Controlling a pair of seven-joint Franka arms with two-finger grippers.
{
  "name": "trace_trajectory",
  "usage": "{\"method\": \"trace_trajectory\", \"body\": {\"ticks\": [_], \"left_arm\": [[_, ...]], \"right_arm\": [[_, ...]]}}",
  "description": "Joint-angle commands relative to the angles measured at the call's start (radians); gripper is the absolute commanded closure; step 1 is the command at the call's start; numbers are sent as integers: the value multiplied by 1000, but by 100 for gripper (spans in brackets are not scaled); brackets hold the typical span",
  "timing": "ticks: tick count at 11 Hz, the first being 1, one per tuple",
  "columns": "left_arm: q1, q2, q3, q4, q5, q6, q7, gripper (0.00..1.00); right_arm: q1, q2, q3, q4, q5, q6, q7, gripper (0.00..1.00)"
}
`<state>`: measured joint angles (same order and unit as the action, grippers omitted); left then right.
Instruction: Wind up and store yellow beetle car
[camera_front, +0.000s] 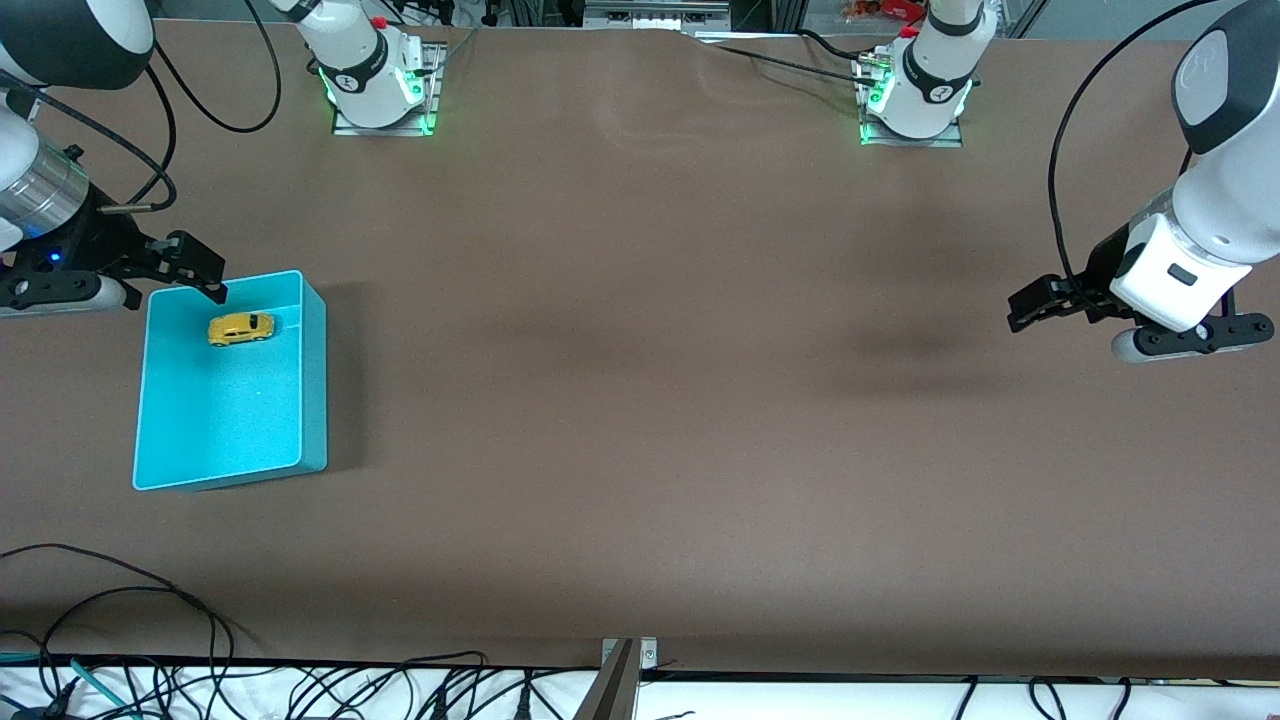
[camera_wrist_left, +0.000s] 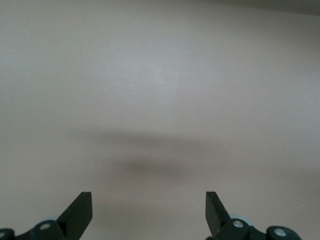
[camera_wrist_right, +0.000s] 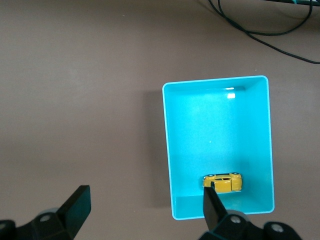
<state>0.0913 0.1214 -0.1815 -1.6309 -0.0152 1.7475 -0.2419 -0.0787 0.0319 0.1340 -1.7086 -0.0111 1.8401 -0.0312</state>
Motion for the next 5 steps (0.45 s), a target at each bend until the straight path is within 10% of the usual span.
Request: {"method": "trace_trajectory", "body": {"ticks": [1,5], "left_arm": [[2,-16,2,2,-26,-19,18,0],[2,-16,1,2,-26,-19,18,0]], "right_arm": [[-10,0,9,12,-17,-10,8,0],[-12,3,7,20,-24,-8,10,0]]}}
